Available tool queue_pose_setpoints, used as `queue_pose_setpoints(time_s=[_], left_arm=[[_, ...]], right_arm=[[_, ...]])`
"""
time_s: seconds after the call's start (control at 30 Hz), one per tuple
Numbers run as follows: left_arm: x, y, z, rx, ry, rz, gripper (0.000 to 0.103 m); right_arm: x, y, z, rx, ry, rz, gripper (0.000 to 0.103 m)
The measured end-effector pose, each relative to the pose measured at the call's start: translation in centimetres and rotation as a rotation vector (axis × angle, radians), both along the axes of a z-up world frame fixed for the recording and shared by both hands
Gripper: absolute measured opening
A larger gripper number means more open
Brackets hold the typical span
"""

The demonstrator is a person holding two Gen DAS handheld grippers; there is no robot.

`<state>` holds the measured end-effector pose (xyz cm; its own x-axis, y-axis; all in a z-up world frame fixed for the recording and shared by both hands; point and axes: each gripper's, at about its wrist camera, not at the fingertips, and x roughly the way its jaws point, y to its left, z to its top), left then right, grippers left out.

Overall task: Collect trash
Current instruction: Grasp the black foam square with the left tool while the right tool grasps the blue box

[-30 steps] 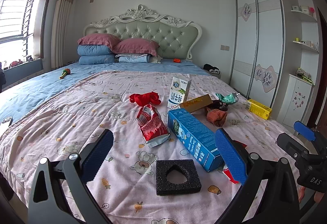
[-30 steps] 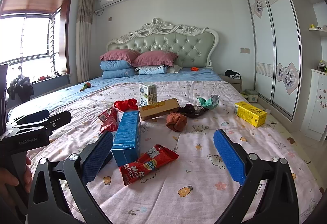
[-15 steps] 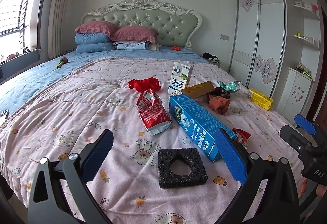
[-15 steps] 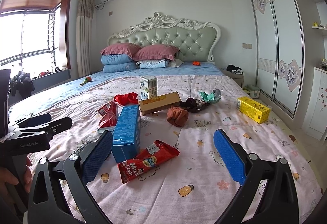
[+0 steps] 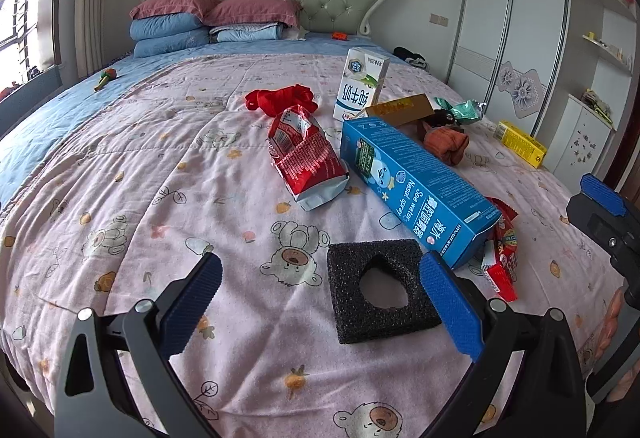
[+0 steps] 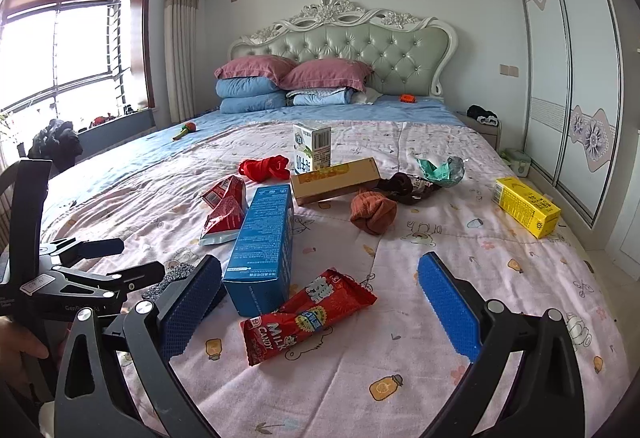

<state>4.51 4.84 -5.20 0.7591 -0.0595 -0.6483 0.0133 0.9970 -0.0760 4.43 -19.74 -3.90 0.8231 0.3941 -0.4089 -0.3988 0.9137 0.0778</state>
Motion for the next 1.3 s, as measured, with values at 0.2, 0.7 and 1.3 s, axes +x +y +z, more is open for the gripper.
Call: queue_pose_setpoints(time_s=[0.2,0.7,1.3], left_arm=[[1.7,-0.3,-1.1,0.013,0.096,-0.051,0.099],[4.3,-0.4,-3.0,0.056,0.228,-0.122,0.052],[3.0,3.4,-0.6,-0.054,0.133,-0.061,0.027]], right_arm=[[2.0,1.6,0.5,-0.046,0.054,0.06,0.095],[5.5,4.1,0.7,-0.077,0.152,0.132,0.095],[9.4,10.1,-3.5,-0.239,0.314,0.167,0.059]])
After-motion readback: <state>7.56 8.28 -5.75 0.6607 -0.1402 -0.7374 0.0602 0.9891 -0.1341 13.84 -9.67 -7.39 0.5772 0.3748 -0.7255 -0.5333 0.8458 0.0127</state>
